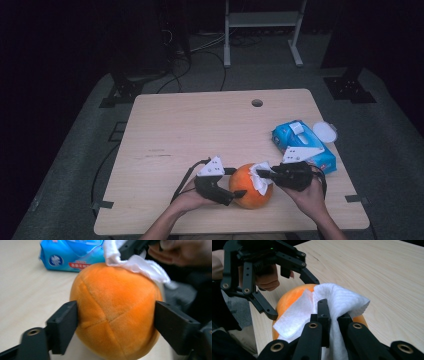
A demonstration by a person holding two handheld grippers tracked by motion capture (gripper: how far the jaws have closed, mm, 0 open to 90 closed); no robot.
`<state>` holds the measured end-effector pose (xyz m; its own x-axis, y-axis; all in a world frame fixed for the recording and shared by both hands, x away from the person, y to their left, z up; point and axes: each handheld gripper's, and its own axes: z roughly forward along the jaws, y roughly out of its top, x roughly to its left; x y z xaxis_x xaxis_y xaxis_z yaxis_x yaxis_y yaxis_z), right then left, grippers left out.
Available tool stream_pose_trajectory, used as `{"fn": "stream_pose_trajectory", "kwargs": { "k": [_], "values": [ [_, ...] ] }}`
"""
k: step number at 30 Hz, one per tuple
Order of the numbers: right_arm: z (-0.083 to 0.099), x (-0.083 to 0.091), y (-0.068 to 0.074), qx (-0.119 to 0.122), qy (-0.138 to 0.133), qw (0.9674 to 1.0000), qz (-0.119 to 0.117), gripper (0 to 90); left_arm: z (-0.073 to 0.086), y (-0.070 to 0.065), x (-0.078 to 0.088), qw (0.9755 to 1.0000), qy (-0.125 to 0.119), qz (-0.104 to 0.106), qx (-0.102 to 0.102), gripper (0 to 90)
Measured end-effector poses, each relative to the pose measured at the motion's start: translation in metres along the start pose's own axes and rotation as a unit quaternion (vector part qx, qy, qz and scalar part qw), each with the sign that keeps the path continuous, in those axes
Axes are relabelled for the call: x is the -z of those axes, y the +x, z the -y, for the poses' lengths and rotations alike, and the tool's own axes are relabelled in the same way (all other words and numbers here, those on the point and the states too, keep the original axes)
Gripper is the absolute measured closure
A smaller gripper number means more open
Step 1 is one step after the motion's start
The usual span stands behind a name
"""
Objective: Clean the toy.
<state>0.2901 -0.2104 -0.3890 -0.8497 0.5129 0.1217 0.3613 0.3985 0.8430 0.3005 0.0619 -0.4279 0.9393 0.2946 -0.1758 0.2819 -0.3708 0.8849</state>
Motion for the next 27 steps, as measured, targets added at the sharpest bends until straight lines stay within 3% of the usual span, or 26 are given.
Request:
{"fn": "stream_pose_trajectory", "kwargs": {
  "k": [2,3,7,10,13,17,22,27],
  "values": [
    [-0.002,-0.001,0.003,0.007,0.001,1.0,0.001,85.0,-0.001,0.001,0.0,0.9998,-0.005,0.007,0.018,19.7],
    [-0.003,-0.002,0.005,0.009,0.001,1.0,-0.001,85.1,-0.002,0.0,0.0,0.9999,-0.005,0.003,0.014,21.1],
    [-0.01,-0.006,0.016,0.026,-0.002,0.9996,-0.007,85.1,-0.006,-0.011,-0.003,0.9996,0.003,-0.013,-0.023,25.2],
    [-0.016,-0.011,0.027,0.034,-0.011,0.9989,-0.029,85.1,-0.008,-0.021,-0.006,0.9975,0.01,-0.019,-0.067,26.4],
    [-0.021,-0.014,0.033,0.057,-0.004,0.9982,-0.018,85.1,-0.006,-0.021,-0.004,0.9959,0.016,-0.025,-0.086,28.8],
    [-0.017,-0.008,0.022,0.047,-0.001,0.9989,0.002,85.1,-0.001,-0.012,-0.001,0.9968,0.016,-0.021,-0.076,29.5],
    [-0.001,-0.002,-0.001,0.0,0.005,1.0,0.007,85.0,0.005,0.001,0.005,0.9981,0.019,-0.02,-0.055,29.5],
    [0.001,-0.005,-0.003,-0.003,0.008,0.9999,0.011,85.0,0.007,0.007,0.01,0.9987,0.024,-0.019,-0.04,28.2]
  ]
}}
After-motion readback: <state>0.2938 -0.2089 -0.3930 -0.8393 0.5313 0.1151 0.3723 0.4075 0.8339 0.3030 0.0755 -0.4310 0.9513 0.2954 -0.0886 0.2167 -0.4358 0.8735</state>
